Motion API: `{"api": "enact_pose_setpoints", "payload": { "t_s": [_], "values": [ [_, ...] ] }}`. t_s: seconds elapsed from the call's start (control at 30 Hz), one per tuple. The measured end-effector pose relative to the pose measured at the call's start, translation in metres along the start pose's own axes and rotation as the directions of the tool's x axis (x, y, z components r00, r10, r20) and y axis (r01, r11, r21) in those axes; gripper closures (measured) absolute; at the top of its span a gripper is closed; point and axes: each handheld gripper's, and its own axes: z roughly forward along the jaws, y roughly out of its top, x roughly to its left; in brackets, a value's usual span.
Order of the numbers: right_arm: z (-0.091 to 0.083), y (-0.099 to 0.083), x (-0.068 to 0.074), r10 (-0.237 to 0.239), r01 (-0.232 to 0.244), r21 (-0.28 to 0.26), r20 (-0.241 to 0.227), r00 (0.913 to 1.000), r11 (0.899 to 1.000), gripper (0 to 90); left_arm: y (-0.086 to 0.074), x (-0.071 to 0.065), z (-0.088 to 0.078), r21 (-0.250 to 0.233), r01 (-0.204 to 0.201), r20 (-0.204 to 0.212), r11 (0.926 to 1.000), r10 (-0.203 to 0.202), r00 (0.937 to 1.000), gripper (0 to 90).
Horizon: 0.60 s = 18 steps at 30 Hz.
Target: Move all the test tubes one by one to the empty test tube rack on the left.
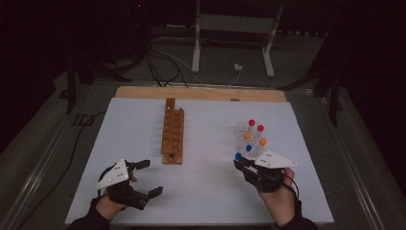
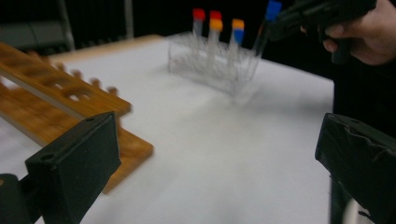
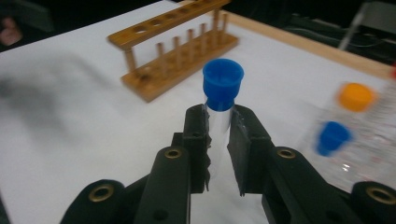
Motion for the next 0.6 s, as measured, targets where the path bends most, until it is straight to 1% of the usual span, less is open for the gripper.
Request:
{"api": "enact_pose_setpoints", "payload": {
  "t_s": [0.03,0.07,0.1,0.13,0.2,0.23,0.37,0.4,0.43,0.5,0.57,0.6],
  "values": [
    [0.000,0.000,0.000,0.000,0.000,0.000,0.000,1.0000,1.000,77.3,0.002,-0.001,0.003,0.010,-0.009,0.011,0.9999,0.009,0.9999,0.7],
    [0.002,0.000,0.002,-0.005,0.005,0.006,-0.010,0.9999,1.000,77.3,0.004,-0.003,0.006,0.014,-0.015,0.004,0.9998,0.015,0.9999,0.7],
    [0.005,0.000,0.005,-0.015,0.015,0.008,-0.019,0.9997,1.000,77.3,0.007,-0.005,0.010,0.014,-0.009,0.006,0.9999,0.009,0.9999,0.7],
    [0.007,0.000,0.007,-0.021,0.021,0.011,-0.029,0.9994,1.000,77.3,0.009,-0.005,0.013,0.015,-0.003,0.032,0.9999,0.002,0.9995,0.7],
    [0.012,0.001,0.012,-0.039,0.040,0.018,-0.061,0.9974,0.999,77.3,0.016,-0.007,0.020,0.019,-0.007,0.047,0.9998,0.006,0.9989,0.7],
    [0.012,0.001,0.012,-0.039,0.040,0.018,-0.061,0.9974,0.999,77.3,0.020,-0.008,0.024,0.020,-0.007,0.065,0.9998,0.005,0.9979,0.7],
    [0.017,0.002,0.019,-0.055,0.058,0.023,-0.094,0.9940,0.998,77.3,0.037,-0.012,0.039,-0.006,0.009,0.120,0.9999,-0.008,0.9927,0.7],
    [0.018,0.002,0.020,-0.055,0.057,0.021,-0.103,0.9931,0.998,77.3,0.042,-0.013,0.043,-0.009,0.013,0.138,0.9999,-0.012,0.9904,0.7],
    [0.019,0.002,0.021,-0.054,0.057,0.021,-0.111,0.9923,0.998,77.3,0.046,-0.014,0.048,-0.008,0.012,0.146,0.9999,-0.011,0.9892,0.7],
    [0.020,0.003,0.024,-0.055,0.058,0.018,-0.126,0.9904,0.998,77.3,0.054,-0.016,0.058,-0.001,-0.001,0.170,1.0000,0.001,0.9855,0.8],
    [0.022,0.003,0.026,-0.063,0.066,0.018,-0.138,0.9884,0.998,77.3,0.060,-0.020,0.069,0.010,-0.015,0.170,0.9998,0.013,0.9853,3.4],
    [0.023,0.003,0.027,-0.067,0.070,0.018,-0.140,0.9879,0.997,77.3,0.063,-0.021,0.075,0.013,-0.018,0.184,0.9998,0.015,0.9828,3.4]
  ]
}}
